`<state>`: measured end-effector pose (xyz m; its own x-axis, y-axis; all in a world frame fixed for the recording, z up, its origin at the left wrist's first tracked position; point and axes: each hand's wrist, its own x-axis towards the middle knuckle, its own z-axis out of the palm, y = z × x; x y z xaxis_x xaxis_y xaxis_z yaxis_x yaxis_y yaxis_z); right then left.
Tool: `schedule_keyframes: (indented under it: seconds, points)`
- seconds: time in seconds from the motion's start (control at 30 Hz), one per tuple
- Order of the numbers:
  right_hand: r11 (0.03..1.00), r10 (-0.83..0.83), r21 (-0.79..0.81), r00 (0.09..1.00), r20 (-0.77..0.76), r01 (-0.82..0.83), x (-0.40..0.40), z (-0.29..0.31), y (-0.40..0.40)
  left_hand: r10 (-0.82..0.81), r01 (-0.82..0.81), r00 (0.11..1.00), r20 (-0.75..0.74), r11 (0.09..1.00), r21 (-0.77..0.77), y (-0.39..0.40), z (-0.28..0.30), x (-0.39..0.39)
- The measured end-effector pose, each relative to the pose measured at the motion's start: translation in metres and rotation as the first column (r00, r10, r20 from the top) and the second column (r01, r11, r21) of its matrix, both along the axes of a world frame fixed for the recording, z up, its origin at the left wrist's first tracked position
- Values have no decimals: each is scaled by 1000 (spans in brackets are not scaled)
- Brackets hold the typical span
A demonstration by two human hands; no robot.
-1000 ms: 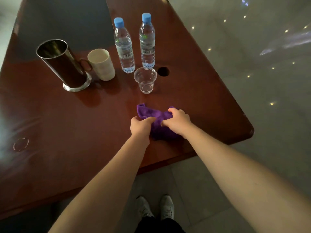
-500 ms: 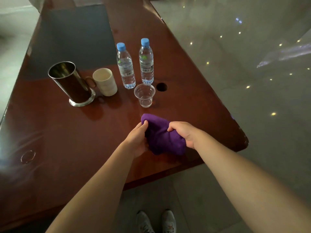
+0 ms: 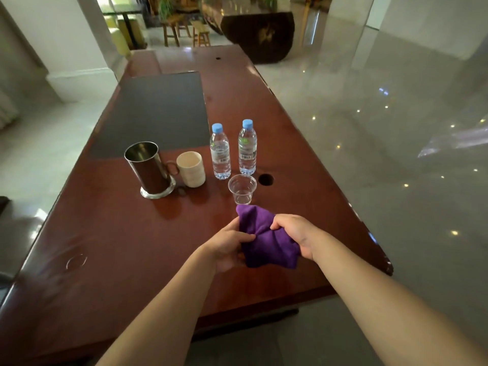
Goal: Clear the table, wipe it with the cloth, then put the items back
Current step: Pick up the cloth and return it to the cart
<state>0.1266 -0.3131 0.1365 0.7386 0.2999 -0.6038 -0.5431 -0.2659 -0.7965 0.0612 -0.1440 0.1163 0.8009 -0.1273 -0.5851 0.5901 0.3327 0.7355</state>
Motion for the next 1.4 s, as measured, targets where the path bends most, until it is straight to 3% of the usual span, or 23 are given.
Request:
schedule_keyframes:
  seconds: [0.4, 0.87, 1.1, 1.4]
  points:
    - [989, 146, 24, 989, 29, -147, -2, 4, 60, 178, -181, 982, 55, 983, 45, 41, 17, -34]
    - [844, 522, 115, 851, 56, -525, -66, 25, 270, 523, -533, 844, 121, 841, 87, 206, 47, -150]
    - [683, 711, 170, 700, 67, -710, -139, 36, 394, 706, -736, 676, 213, 661, 144, 283, 67, -243]
    - [356, 919, 143, 374, 128, -923, -276, 59, 524, 908, -939, 345, 238, 331, 94, 352, 81, -390]
